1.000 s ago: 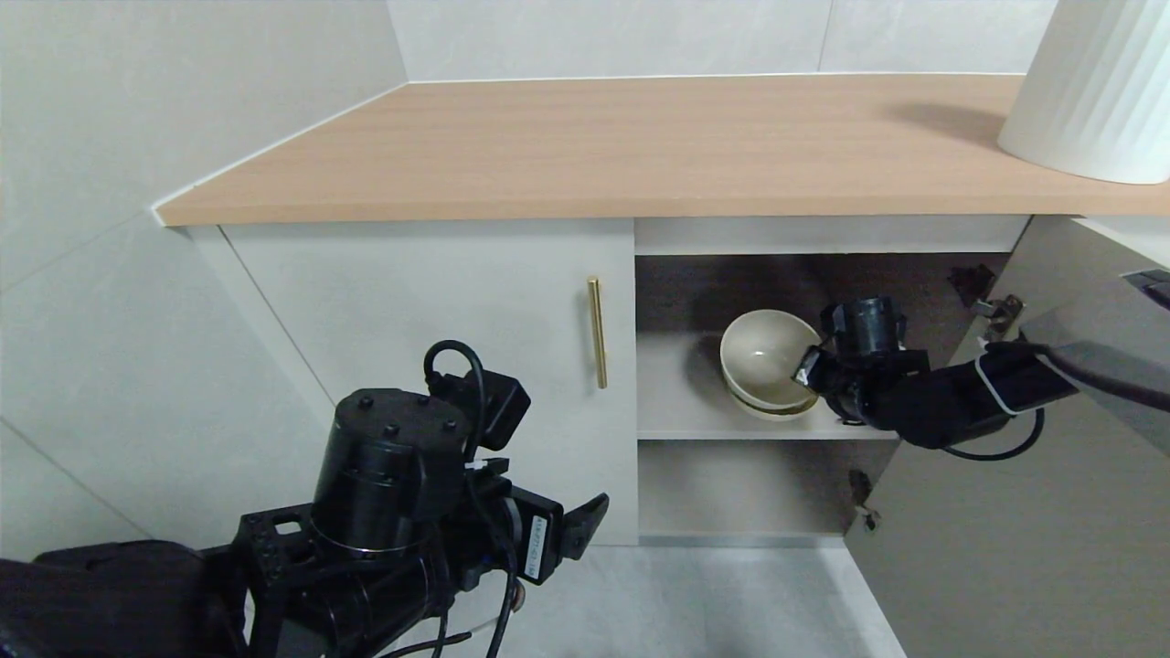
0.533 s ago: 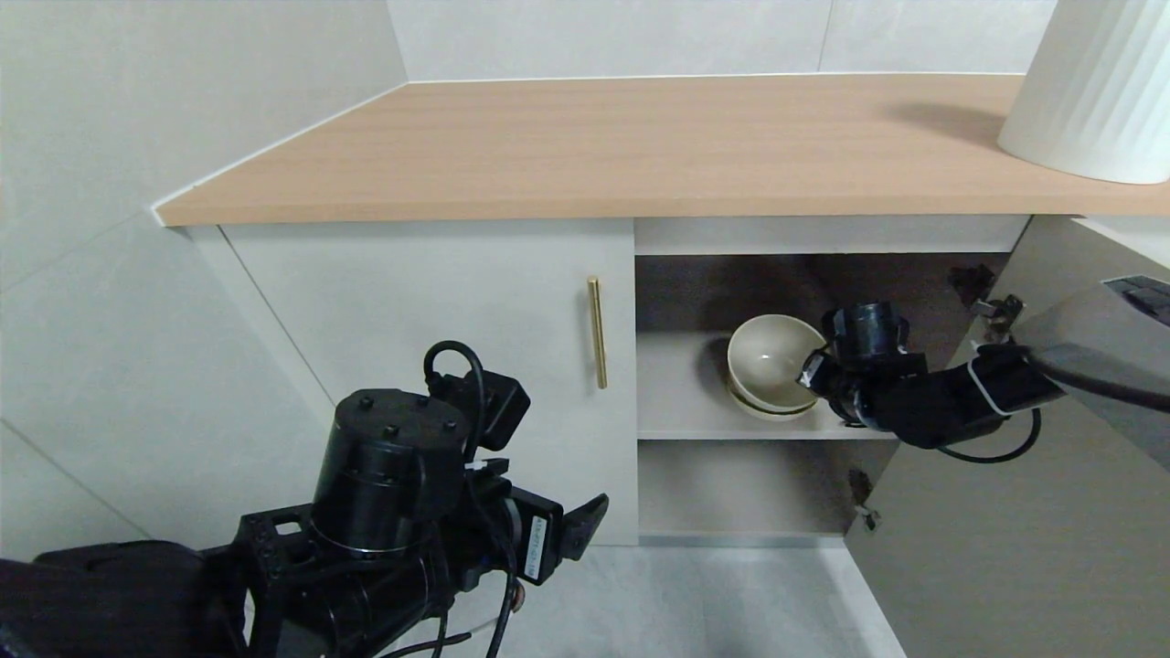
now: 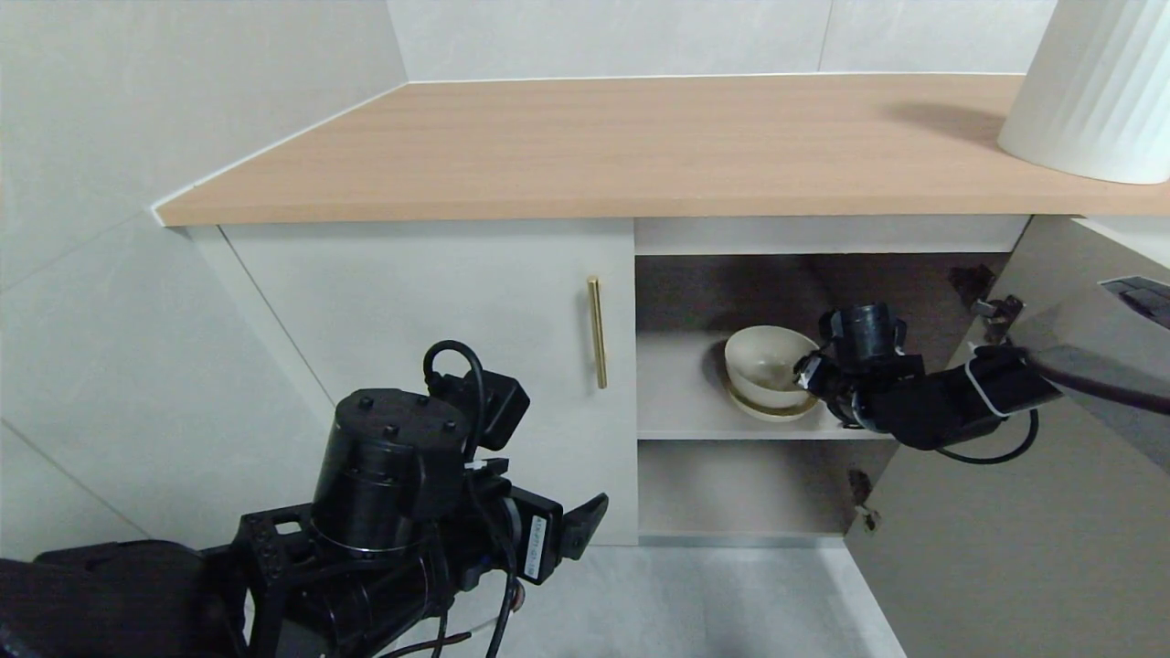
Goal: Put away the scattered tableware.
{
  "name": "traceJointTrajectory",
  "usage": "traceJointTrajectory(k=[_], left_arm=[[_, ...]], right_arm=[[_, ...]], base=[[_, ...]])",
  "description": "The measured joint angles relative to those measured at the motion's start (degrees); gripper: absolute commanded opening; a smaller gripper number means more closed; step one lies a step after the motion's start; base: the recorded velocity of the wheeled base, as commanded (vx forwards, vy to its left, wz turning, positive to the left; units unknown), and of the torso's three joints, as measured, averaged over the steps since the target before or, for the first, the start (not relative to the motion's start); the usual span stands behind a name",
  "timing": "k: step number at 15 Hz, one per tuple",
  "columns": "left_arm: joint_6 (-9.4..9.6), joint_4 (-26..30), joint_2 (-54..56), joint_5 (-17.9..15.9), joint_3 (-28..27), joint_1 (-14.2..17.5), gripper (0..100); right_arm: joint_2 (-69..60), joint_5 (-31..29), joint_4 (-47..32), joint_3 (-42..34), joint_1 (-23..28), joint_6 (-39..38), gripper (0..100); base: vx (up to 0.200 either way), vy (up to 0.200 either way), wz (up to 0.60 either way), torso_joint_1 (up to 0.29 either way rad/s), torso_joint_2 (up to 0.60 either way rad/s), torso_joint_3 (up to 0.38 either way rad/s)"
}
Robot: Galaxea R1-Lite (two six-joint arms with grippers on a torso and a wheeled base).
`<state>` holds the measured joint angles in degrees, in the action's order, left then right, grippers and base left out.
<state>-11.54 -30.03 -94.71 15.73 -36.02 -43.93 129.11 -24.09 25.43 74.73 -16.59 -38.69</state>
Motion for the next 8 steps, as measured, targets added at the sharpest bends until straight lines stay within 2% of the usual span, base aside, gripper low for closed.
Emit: traceJointTrajectory(k=[4, 6, 8], left_arm=[[-0.02, 0.0, 0.3, 1.4, -0.2, 1.0, 100], [-0.13, 0.1, 1.4, 4.1, -1.1, 3.2, 100], [-0.49, 1.0, 4.1, 5.1, -1.5, 5.6, 100]], right_arm=[[-2.2, 0.3, -0.4, -2.0, -0.4, 0.2, 100], [-5.4, 0.5, -1.7, -5.0, -1.0, 0.4, 100], [-10.9, 1.0, -4.7, -9.8, -2.1, 0.8, 100]], base=[[0.000, 0.000, 0.00, 0.000, 0.00, 0.000], [0.000, 0.000, 0.00, 0.000, 0.00, 0.000], [0.000, 0.000, 0.00, 0.000, 0.00, 0.000]])
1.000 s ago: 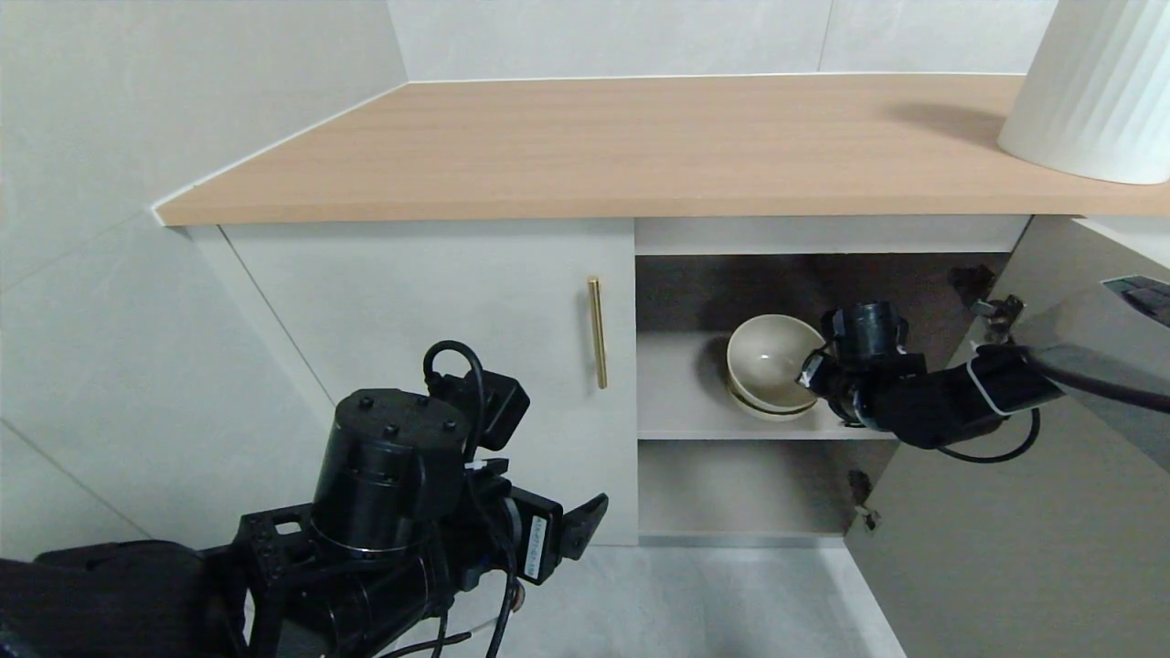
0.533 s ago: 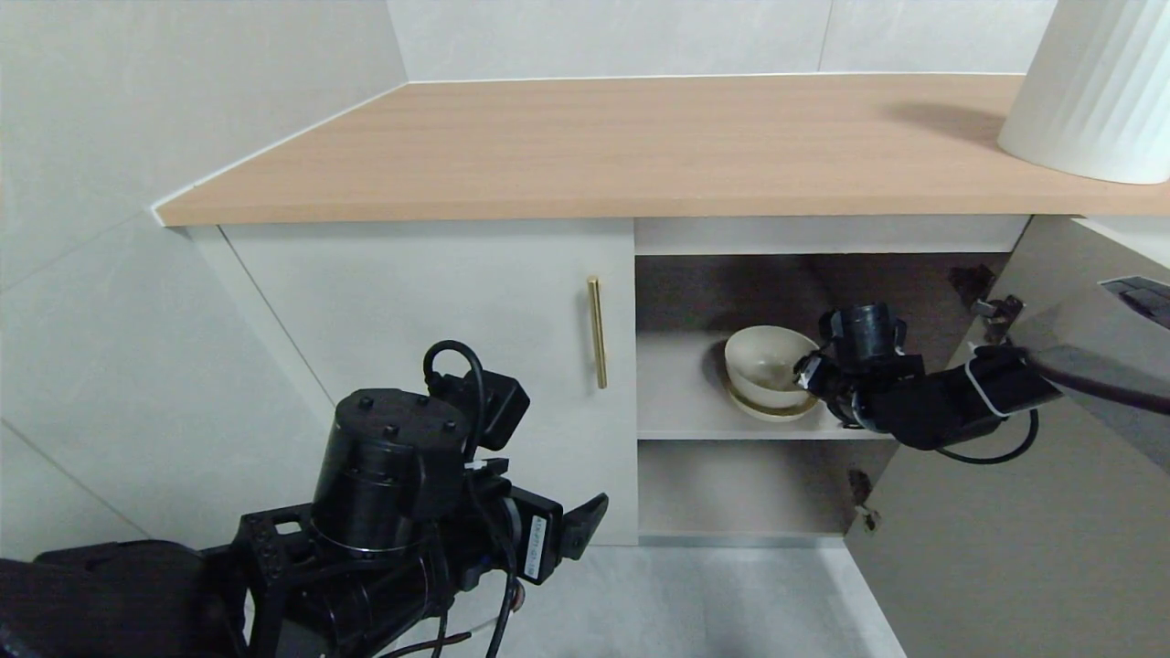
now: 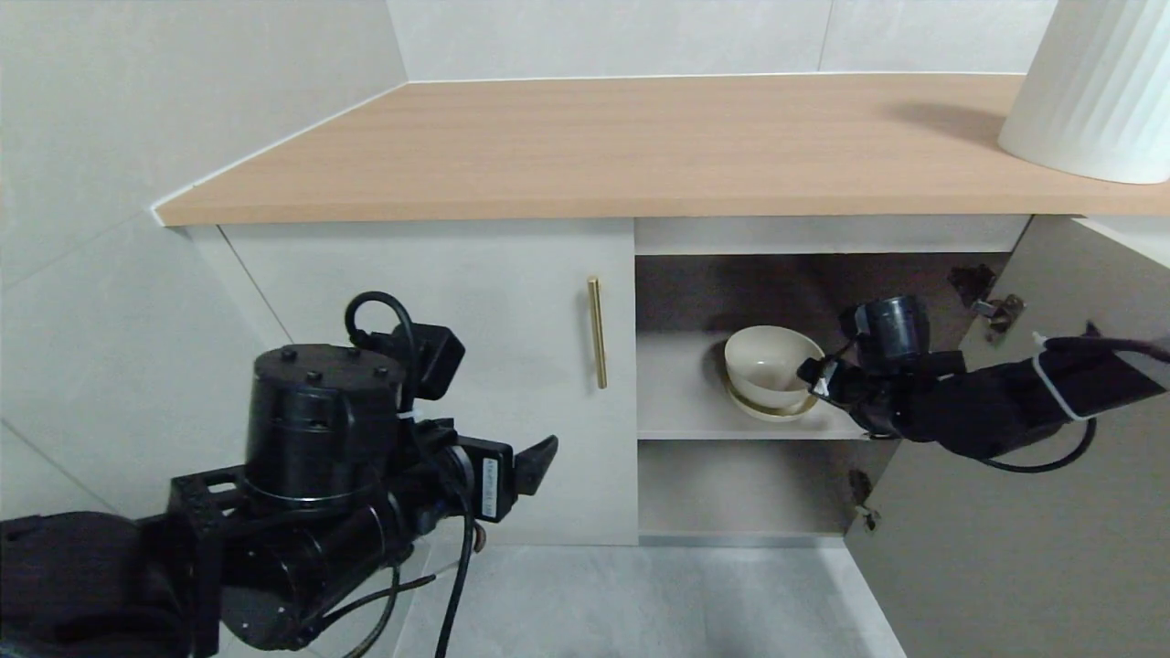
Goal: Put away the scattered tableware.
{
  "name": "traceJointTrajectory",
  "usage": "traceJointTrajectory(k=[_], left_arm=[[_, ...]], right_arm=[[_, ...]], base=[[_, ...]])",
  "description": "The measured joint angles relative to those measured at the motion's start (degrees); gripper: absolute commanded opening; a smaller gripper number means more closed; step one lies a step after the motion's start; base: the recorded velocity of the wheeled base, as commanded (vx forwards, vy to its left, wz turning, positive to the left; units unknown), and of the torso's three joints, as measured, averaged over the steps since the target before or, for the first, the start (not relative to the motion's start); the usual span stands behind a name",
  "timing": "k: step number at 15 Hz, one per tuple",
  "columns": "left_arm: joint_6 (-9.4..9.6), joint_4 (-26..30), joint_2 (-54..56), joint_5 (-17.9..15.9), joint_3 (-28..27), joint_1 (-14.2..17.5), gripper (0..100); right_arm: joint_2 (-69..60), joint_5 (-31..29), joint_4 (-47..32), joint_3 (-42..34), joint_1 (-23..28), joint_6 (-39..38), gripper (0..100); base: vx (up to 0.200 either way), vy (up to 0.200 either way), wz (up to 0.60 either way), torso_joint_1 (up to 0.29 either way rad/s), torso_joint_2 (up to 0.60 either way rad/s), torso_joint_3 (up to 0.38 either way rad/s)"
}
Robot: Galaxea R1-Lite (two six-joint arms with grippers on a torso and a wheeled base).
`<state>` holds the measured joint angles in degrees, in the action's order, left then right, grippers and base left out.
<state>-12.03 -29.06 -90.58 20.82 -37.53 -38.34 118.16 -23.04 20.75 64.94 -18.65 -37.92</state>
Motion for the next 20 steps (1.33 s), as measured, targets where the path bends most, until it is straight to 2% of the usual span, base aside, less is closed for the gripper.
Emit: traceJointTrajectory(k=[2, 4, 5, 7, 8, 9, 13, 15, 18, 20], left_arm=[[0.22, 3.4, 4.1, 0.0, -0.1, 2.6, 100], [1.17, 9.4, 9.0, -1.7, -0.1, 5.0, 100], [1.37, 12.6, 11.9, -4.1, 0.0, 6.6, 100], [1.26, 17.9, 16.9, -11.1, 0.3, 11.3, 100], [1.12, 19.8, 19.3, -13.2, 0.4, 13.7, 100], [1.01, 20.8, 21.0, -13.8, 0.5, 14.9, 100], [0.33, 22.0, 23.4, -13.8, 1.0, 16.0, 100], [-1.73, 22.0, 23.5, -13.7, 1.0, 15.1, 100], [-2.02, 22.0, 23.6, -13.6, 1.0, 14.6, 100], [-2.08, 22.0, 23.6, -13.6, 1.0, 14.5, 100]], right_arm=[[-7.9, 2.2, -3.8, -5.3, -1.6, 1.7, 100], [-16.5, 4.6, -7.5, -10.3, -3.3, 3.3, 100], [-20.8, 5.5, -10.5, -12.4, -4.2, 4.7, 100], [-27.9, 6.2, -17.7, -15.2, -5.8, 7.4, 100], [-31.5, 6.4, -20.4, -16.3, -6.7, 8.2, 100], [-34.7, 7.0, -22.5, -17.3, -7.5, 8.9, 100], [-45.3, 8.7, -28.7, -21.1, -10.1, 14.4, 100], [-47.9, 8.4, -28.9, -21.8, -11.6, 14.8, 100], [-49.4, 8.1, -28.9, -22.0, -12.0, 14.8, 100], [-49.7, 8.0, -28.9, -22.0, -12.1, 14.8, 100]], base=[[0.000, 0.000, 0.00, 0.000, 0.00, 0.000], [0.000, 0.000, 0.00, 0.000, 0.00, 0.000], [0.000, 0.000, 0.00, 0.000, 0.00, 0.000], [0.000, 0.000, 0.00, 0.000, 0.00, 0.000], [0.000, 0.000, 0.00, 0.000, 0.00, 0.000], [0.000, 0.000, 0.00, 0.000, 0.00, 0.000], [0.000, 0.000, 0.00, 0.000, 0.00, 0.000], [0.000, 0.000, 0.00, 0.000, 0.00, 0.000], [0.000, 0.000, 0.00, 0.000, 0.00, 0.000], [-0.200, 0.000, 0.00, 0.002, 0.01, 0.002]])
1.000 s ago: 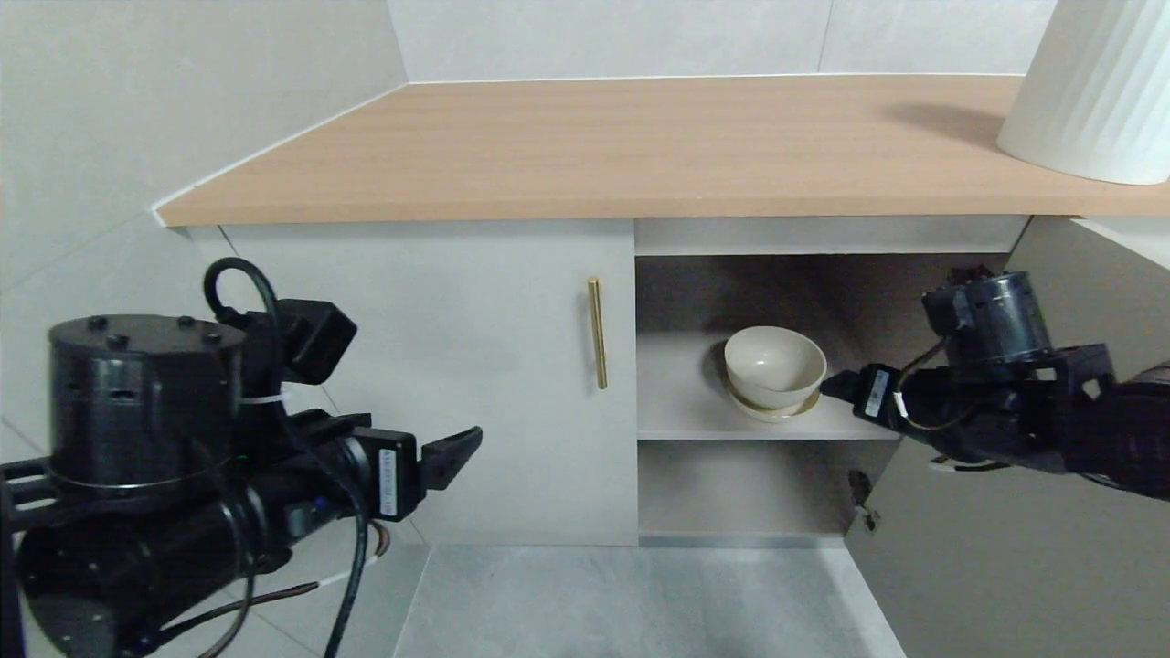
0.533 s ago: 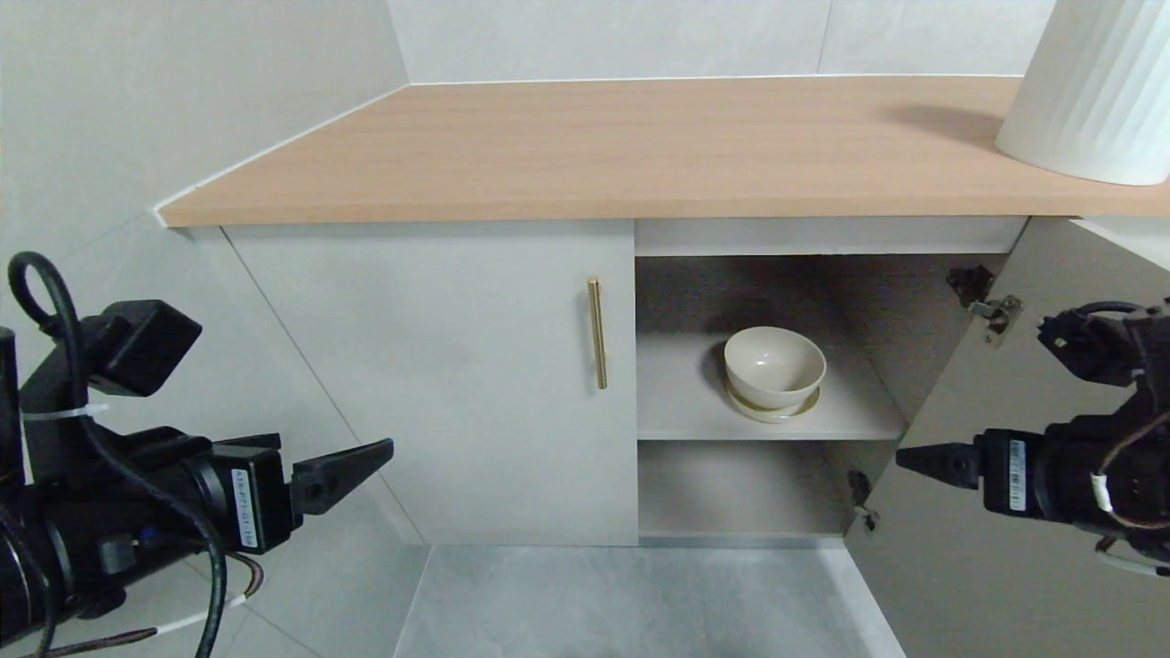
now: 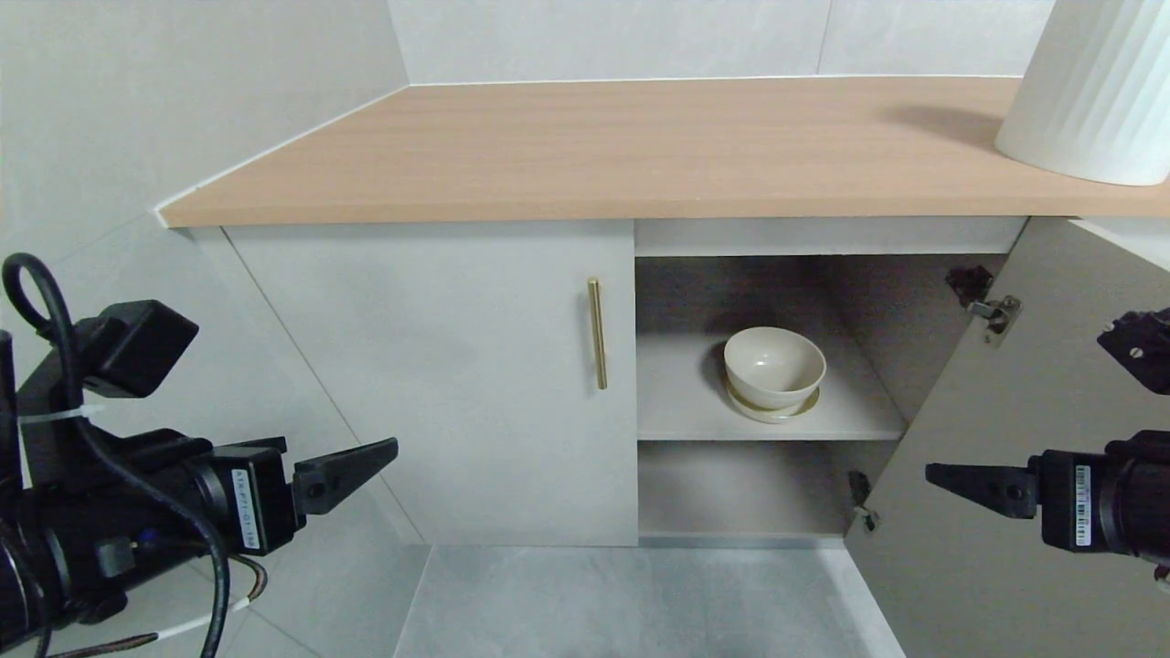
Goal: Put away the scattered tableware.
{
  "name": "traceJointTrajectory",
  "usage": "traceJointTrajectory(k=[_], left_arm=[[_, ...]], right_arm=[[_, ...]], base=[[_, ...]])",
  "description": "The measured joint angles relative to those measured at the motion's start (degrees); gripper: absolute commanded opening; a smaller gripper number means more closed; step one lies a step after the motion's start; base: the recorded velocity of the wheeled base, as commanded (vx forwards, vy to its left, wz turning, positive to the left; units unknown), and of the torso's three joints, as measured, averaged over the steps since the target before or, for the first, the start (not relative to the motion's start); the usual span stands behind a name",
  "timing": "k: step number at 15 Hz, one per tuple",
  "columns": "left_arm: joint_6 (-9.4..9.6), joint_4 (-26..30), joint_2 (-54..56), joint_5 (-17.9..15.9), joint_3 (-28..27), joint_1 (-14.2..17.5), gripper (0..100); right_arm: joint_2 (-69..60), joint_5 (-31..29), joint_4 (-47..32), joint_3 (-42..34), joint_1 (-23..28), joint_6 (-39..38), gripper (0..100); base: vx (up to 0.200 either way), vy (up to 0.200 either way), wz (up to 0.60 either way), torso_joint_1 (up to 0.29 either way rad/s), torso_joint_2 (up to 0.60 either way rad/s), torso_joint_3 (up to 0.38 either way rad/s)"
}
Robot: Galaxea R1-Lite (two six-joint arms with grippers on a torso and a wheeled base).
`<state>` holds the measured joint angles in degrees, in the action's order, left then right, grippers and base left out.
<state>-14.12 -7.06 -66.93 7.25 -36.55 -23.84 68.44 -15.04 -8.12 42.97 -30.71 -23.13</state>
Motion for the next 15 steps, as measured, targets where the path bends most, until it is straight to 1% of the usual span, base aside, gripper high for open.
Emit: traceJointTrajectory(k=[15], left_arm=[[0.00, 0.1, 0.0, 0.0, 0.4, -0.2, 100]], right_arm=[[-0.2, 0.0, 0.0, -0.1, -0.1, 0.0, 100]], base=[[-0.200, 0.000, 0.00, 0.003, 0.00, 0.003]])
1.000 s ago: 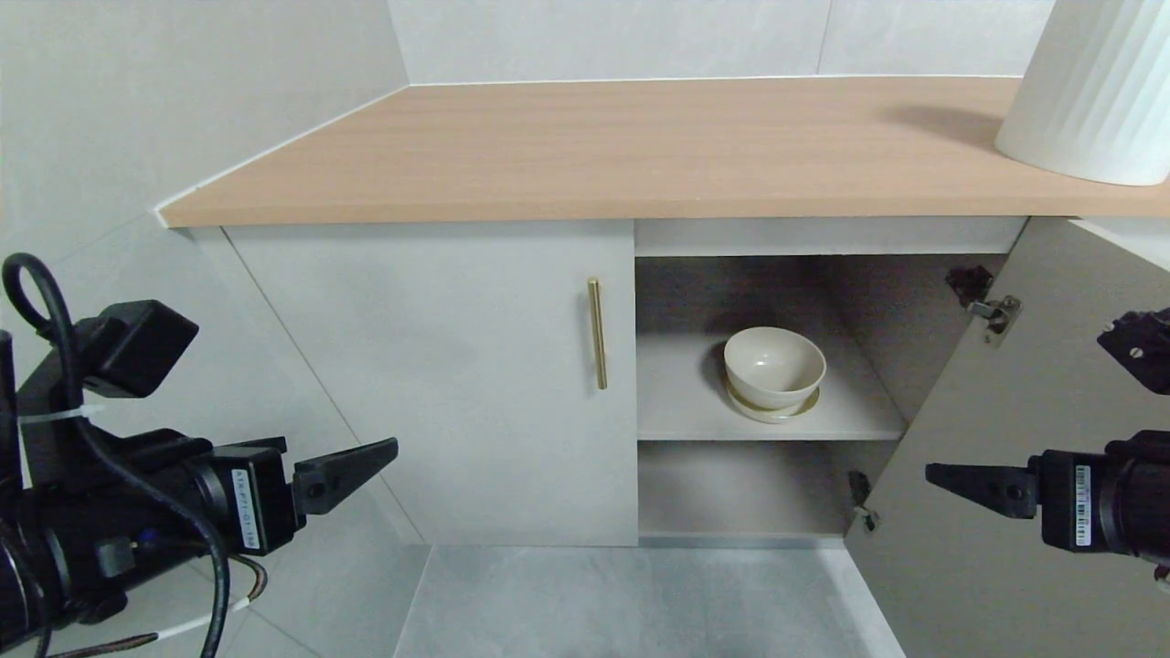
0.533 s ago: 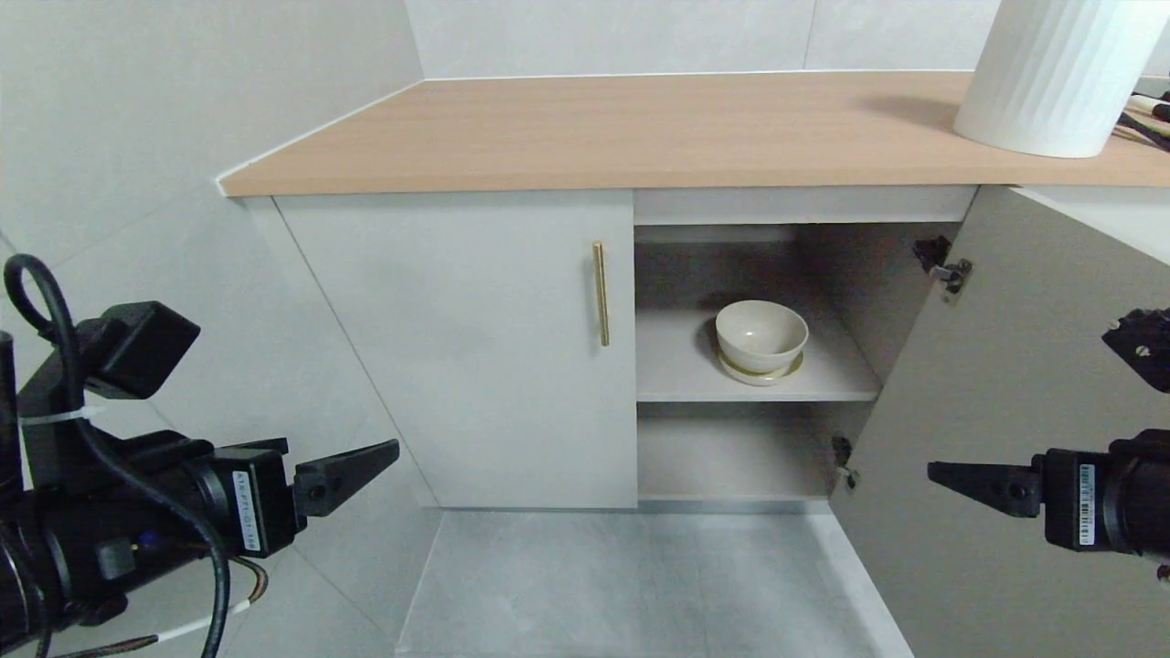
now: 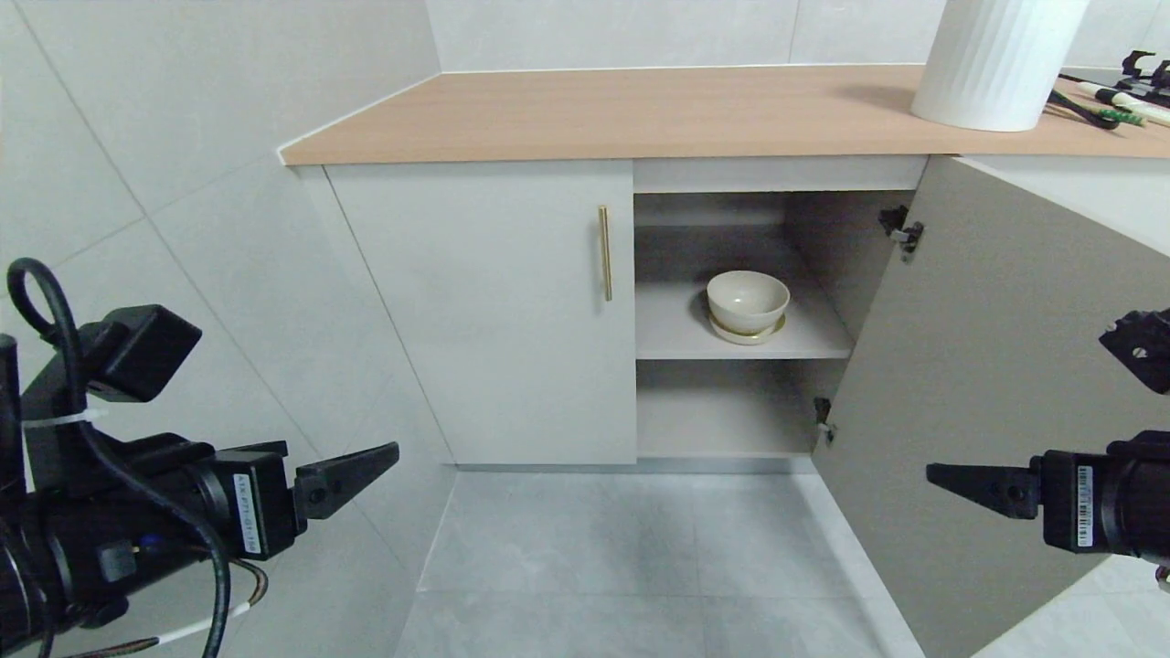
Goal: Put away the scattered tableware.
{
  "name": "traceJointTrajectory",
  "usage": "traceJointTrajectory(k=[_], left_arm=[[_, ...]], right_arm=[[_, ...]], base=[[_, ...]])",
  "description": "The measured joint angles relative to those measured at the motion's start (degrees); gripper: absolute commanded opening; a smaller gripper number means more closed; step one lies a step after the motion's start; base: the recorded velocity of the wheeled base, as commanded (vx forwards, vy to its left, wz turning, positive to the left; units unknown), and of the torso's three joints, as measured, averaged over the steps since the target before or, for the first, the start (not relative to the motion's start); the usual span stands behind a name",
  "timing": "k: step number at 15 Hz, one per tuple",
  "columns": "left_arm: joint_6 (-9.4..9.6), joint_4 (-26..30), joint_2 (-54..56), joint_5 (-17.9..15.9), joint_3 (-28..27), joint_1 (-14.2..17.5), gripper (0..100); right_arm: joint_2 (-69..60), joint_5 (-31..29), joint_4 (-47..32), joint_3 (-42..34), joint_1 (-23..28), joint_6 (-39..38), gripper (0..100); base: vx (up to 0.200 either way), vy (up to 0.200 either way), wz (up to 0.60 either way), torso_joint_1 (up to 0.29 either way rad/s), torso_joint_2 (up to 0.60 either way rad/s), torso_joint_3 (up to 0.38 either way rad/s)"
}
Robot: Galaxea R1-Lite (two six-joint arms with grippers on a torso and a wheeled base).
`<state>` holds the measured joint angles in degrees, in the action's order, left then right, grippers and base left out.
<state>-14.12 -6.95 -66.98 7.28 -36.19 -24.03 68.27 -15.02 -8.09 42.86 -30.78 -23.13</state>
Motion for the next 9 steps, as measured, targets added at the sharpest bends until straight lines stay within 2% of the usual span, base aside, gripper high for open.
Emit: traceJointTrajectory(k=[2, 9], left_arm=[[0.02, 0.0, 0.0, 0.0, 0.1, 0.0, 100], [0.33, -0.1, 0.1, 0.0, 0.6, 0.0, 100]], right_arm=[[0.1, 0.0, 0.0, 0.0, 0.0, 0.0, 100], [0.0, 0.0, 0.0, 0.0, 0.0, 0.0, 100]], base=[[-0.200, 0.000, 0.00, 0.000, 0.00, 0.000], [0.000, 0.000, 0.00, 0.000, 0.00, 0.000]])
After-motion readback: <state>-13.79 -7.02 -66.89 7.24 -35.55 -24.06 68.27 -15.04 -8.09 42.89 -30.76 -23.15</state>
